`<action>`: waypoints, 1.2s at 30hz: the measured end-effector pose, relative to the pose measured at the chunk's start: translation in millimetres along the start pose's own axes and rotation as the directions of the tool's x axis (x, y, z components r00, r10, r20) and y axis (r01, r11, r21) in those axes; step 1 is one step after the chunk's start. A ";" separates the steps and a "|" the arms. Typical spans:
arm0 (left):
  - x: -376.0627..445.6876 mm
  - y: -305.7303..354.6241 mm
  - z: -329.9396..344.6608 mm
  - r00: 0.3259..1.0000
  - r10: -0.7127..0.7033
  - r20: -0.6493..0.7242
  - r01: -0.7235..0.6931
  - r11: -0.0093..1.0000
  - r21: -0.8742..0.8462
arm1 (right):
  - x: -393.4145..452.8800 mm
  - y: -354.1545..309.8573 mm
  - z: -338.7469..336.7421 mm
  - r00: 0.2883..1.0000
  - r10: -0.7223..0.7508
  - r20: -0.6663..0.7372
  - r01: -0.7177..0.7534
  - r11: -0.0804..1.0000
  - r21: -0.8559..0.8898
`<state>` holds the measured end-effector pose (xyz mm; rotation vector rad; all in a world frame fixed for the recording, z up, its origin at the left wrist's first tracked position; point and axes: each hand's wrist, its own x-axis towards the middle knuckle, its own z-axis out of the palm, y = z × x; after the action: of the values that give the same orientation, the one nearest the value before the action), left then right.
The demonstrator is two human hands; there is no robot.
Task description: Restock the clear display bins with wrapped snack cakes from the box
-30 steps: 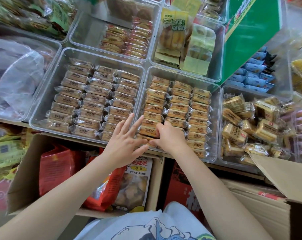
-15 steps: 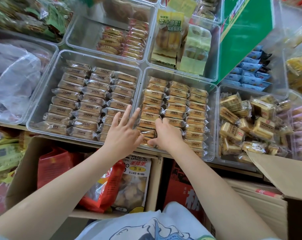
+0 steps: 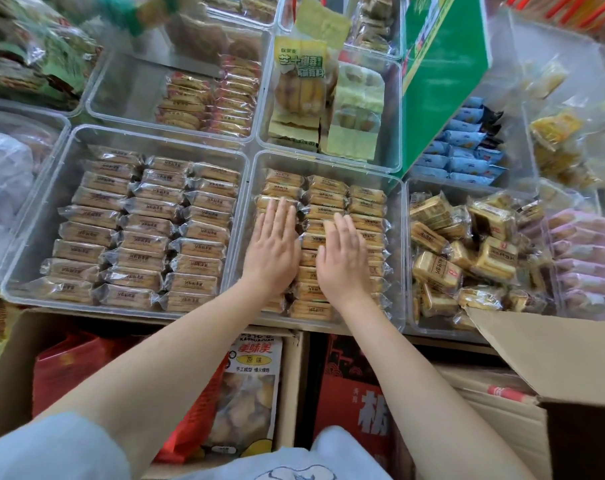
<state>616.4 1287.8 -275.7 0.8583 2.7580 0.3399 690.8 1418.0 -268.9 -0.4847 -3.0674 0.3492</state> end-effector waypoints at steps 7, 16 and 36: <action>2.5 -8.1 17.5 0.997 -0.052 0.059 0.052 0.999 -0.009 | 9.7 -3.0 25.9 0.989 -0.040 0.144 0.051 0.996 -0.074; 11.3 -7.5 1.8 0.997 -0.081 0.004 0.081 0.985 -0.155 | 30.8 -0.4 5.0 0.993 -0.034 0.112 0.030 0.999 0.040; 59.4 -14.1 0.7 0.988 -0.085 0.125 0.088 0.996 -0.013 | 62.7 2.2 11.0 0.970 0.062 0.237 -0.047 0.996 -0.070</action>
<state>561.6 1311.0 -289.3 0.7270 2.6629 0.2849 631.2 1436.9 -281.2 -0.5698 -3.3127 0.3344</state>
